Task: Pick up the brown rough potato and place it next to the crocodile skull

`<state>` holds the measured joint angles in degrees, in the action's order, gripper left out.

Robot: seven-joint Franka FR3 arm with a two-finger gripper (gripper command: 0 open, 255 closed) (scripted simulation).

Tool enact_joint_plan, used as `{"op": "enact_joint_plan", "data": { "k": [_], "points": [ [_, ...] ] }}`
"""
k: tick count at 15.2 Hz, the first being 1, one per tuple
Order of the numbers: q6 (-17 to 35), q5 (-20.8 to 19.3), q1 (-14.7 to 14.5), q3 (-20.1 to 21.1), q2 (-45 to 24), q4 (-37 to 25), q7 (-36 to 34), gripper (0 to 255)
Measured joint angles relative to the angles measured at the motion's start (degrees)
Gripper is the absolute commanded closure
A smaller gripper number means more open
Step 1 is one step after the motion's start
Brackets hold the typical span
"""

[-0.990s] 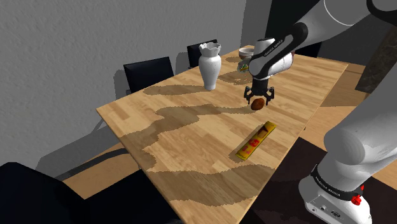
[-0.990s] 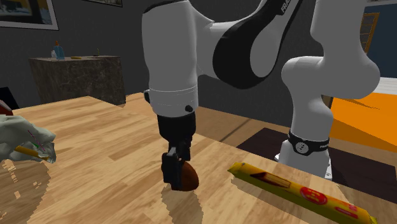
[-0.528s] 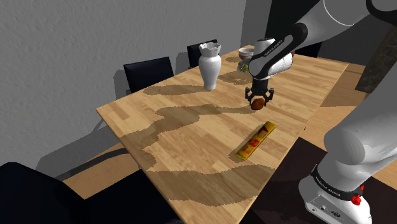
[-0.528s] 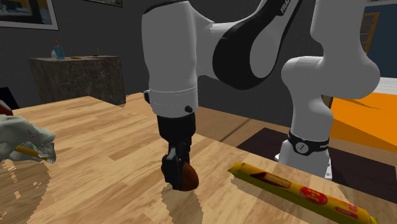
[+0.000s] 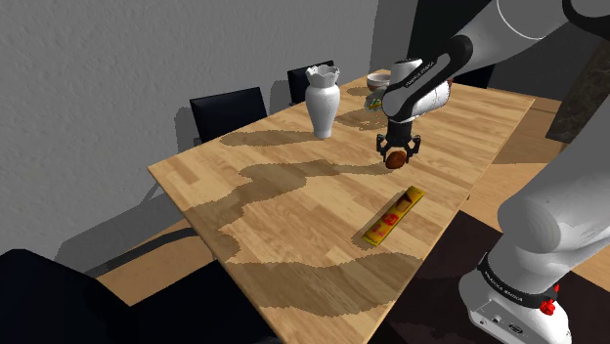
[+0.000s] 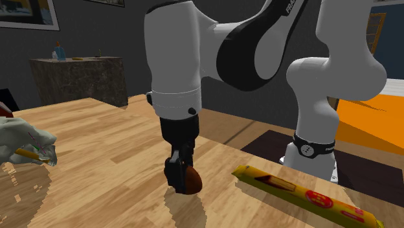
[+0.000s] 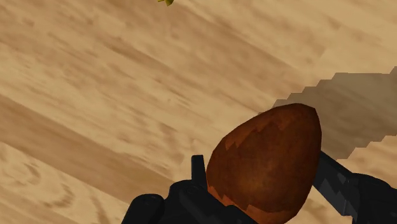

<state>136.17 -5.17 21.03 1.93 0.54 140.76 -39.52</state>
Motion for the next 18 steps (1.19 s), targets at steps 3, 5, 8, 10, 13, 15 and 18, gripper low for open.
{"op": "enact_joint_plan", "data": {
  "k": [3, 5, 8, 10, 13, 15, 18],
  "points": [
    [-1.66, 0.21, -0.01, 0.0, 1.42, -0.19, 0.21, 255],
    [-3.16, 0.37, -0.01, -0.01, 2.26, -0.87, 0.42, 255],
    [-5.86, 0.65, -0.06, 0.01, 4.07, -1.77, 0.7, 255],
    [-7.32, 0.77, -0.04, -0.04, 4.99, -2.33, 0.95, 255],
    [-9.72, 1.02, -0.14, 0.04, 6.74, -2.98, 1.07, 255],
    [-11.16, 1.08, -0.07, -0.07, 7.43, -3.73, 1.38, 255],
    [-13.59, 1.26, -0.14, -0.03, 8.54, -5.06, 1.51, 255]
  ]
}}
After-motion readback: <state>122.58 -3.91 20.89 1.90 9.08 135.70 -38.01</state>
